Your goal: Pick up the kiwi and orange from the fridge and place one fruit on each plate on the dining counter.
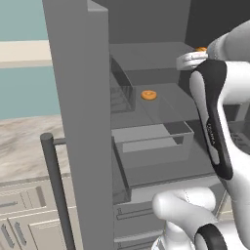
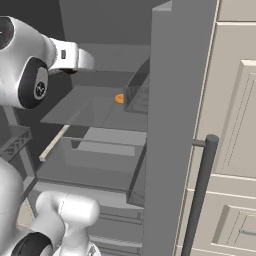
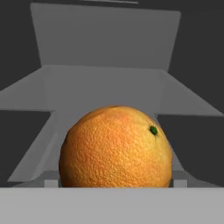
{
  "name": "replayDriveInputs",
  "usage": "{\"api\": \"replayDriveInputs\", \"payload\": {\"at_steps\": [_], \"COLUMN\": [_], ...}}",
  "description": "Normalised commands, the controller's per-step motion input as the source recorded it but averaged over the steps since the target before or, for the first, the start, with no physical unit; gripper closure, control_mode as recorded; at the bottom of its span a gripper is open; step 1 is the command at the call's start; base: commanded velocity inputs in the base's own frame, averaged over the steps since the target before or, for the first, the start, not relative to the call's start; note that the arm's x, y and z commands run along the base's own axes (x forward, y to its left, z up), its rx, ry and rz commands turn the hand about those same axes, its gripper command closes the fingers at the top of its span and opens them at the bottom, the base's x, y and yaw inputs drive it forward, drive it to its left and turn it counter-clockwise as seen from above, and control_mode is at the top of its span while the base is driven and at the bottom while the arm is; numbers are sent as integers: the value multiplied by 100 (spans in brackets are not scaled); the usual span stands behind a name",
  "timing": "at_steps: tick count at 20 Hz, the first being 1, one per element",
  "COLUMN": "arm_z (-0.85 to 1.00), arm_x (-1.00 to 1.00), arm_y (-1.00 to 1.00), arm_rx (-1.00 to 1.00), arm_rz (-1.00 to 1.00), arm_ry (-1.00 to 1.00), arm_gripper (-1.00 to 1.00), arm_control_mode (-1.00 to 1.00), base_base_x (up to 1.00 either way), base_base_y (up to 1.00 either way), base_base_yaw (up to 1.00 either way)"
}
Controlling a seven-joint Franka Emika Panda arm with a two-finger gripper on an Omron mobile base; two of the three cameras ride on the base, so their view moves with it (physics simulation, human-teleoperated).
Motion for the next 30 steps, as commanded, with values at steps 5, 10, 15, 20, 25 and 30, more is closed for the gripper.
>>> {"api": "replayDriveInputs", "payload": {"at_steps": [5,10,15,20,25,30], "arm_z": [-7,0,-2,-1,0,0], "arm_x": [-100,-96,-93,-32,0,0], "arm_y": [7,0,-1,0,0,0], "arm_rx": [0,0,0,0,0,0], "arm_rz": [0,0,0,0,0,0], "arm_ry": [-6,-21,-16,-3,0,0], "arm_gripper": [100,100,100,100,100,100], "arm_control_mode": [-100,-100,-100,100,100,100], "base_base_x": [0,0,0,-59,-100,-100], "base_base_y": [0,0,0,0,0,0], "base_base_yaw": [0,0,0,0,0,0]}}
